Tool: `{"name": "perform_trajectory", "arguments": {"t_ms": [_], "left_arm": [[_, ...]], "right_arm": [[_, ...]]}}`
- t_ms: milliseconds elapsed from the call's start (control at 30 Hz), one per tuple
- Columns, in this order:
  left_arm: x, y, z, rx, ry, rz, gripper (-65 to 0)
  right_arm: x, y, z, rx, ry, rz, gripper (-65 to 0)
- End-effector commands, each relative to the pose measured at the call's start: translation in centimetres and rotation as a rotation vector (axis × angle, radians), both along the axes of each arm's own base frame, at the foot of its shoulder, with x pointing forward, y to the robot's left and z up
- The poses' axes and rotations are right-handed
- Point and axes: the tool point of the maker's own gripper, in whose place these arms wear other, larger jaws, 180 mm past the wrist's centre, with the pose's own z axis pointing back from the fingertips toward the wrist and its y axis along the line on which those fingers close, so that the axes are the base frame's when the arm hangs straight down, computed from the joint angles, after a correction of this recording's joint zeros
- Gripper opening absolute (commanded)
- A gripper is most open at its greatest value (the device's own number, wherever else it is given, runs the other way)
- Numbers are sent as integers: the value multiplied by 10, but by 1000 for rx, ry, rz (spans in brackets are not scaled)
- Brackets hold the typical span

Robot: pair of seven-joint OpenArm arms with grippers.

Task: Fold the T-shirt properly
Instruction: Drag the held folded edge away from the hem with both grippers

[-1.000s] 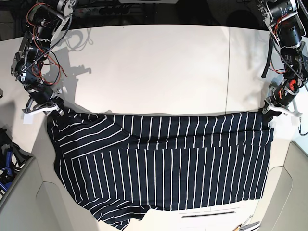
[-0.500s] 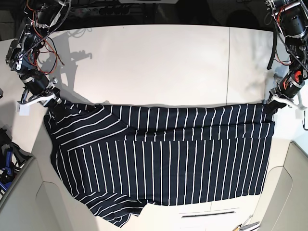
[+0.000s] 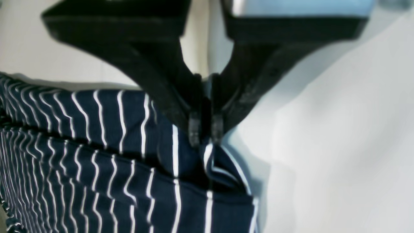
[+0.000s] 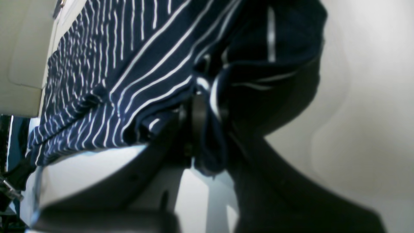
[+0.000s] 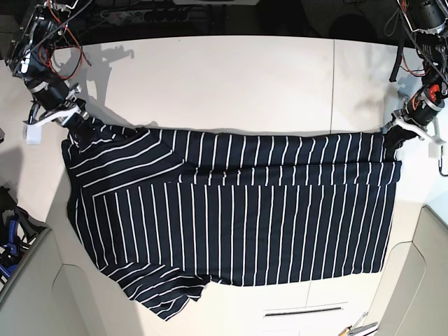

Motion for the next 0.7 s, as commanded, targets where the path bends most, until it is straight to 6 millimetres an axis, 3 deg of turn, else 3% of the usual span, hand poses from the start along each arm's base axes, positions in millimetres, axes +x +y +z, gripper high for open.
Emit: {"name": "perform_trajectory", "arguments": {"t_ms": [0,667], "left_arm": [[8,10,18,19,-50,5,-650],[-58,38,16,75,11,56,-650]], "right_arm": [[4,-5,13,-11,-48,2,-650],[-56,-15,12,-46,23,-5,-650]]}}
